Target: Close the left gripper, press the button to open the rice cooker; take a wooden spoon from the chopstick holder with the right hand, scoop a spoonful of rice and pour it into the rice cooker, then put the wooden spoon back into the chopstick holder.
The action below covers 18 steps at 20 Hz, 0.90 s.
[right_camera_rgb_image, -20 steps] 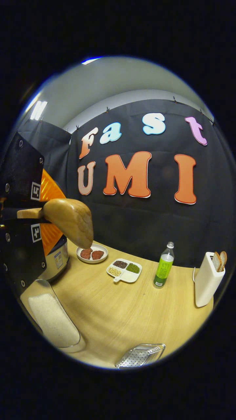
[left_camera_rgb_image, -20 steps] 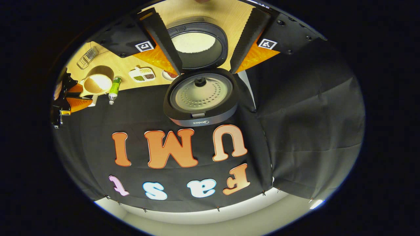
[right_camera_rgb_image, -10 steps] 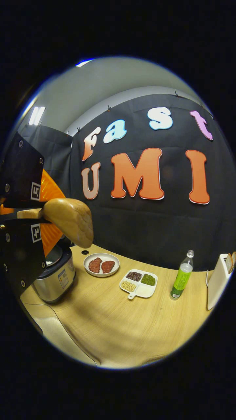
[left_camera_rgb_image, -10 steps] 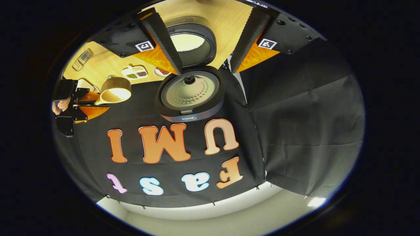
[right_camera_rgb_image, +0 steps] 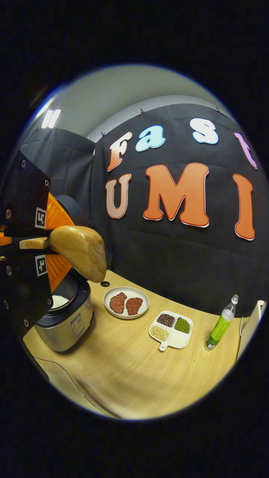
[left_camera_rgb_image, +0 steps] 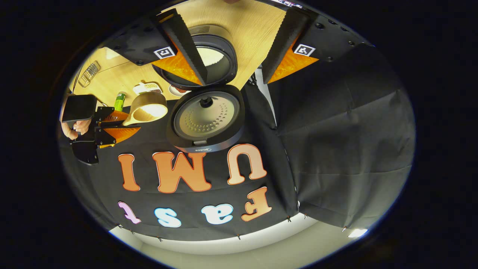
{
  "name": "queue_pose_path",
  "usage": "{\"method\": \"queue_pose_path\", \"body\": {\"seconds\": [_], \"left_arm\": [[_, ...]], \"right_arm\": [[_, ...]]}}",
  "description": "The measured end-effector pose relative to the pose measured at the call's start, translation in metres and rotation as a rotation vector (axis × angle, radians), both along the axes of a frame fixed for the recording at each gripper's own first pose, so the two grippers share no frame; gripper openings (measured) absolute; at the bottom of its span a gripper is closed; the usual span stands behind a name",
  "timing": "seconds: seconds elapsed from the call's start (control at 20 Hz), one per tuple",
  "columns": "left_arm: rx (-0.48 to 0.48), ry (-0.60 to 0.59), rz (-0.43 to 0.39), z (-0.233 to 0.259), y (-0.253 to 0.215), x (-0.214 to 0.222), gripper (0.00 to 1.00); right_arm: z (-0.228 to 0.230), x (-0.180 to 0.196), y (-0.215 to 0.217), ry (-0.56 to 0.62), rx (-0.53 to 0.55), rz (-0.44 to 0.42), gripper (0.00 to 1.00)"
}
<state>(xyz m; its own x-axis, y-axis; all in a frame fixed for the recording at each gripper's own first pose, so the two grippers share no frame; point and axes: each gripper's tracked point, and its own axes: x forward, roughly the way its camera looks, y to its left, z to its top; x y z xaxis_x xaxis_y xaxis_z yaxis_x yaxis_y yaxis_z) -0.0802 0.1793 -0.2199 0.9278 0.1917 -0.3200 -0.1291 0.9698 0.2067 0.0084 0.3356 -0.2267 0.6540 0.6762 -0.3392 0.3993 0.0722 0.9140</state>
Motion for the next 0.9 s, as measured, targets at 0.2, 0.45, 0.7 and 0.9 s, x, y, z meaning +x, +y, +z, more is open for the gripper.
{"method": "queue_pose_path", "body": {"seconds": [0.2, 0.45, 0.7, 0.9], "left_arm": [[-0.008, 0.015, 0.013, -0.005, 0.010, -0.002, 0.99], [0.006, 0.027, 0.016, -0.008, 0.016, -0.006, 0.99], [-0.003, 0.048, 0.039, -0.014, 0.027, -0.013, 0.99], [-0.006, 0.059, 0.048, -0.018, 0.034, -0.015, 0.99]], "right_arm": [[-0.003, 0.003, 0.027, -0.047, -0.099, 0.053, 0.12], [-0.015, 0.002, 0.051, -0.079, -0.217, 0.114, 0.12], [-0.003, 0.015, 0.066, -0.192, -0.327, 0.155, 0.12], [-0.008, 0.018, 0.071, -0.295, -0.506, 0.218, 0.12]]}}
